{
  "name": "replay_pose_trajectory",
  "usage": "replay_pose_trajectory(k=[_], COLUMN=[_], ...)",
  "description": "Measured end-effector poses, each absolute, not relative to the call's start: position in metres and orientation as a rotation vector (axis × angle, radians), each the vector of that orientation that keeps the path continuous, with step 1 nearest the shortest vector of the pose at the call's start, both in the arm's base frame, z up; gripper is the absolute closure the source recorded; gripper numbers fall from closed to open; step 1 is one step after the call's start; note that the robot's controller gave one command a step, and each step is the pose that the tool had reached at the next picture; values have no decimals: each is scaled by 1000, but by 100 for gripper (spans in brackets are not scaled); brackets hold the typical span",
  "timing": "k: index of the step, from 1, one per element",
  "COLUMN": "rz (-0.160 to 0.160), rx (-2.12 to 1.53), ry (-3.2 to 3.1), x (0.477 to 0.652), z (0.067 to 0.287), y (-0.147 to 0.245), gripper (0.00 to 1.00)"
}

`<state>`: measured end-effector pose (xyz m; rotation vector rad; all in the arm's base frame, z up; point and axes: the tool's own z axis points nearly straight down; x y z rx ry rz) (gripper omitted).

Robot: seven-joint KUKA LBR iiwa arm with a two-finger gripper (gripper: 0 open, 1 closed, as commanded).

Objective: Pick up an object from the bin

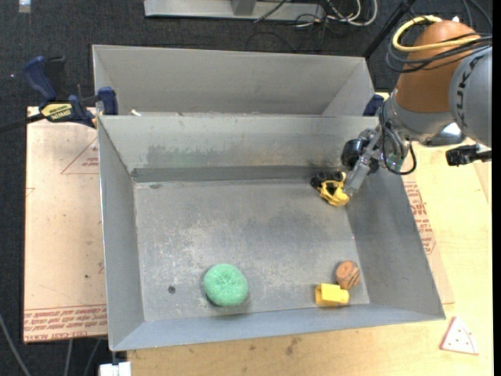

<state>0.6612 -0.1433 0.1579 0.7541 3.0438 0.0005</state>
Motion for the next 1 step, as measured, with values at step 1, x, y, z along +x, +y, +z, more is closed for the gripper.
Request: replay_pose_trajectory(k=[1], rz=[0], rx=[752], ry=[3045], x=[662], z=[187], y=[-143], gripper=[100])
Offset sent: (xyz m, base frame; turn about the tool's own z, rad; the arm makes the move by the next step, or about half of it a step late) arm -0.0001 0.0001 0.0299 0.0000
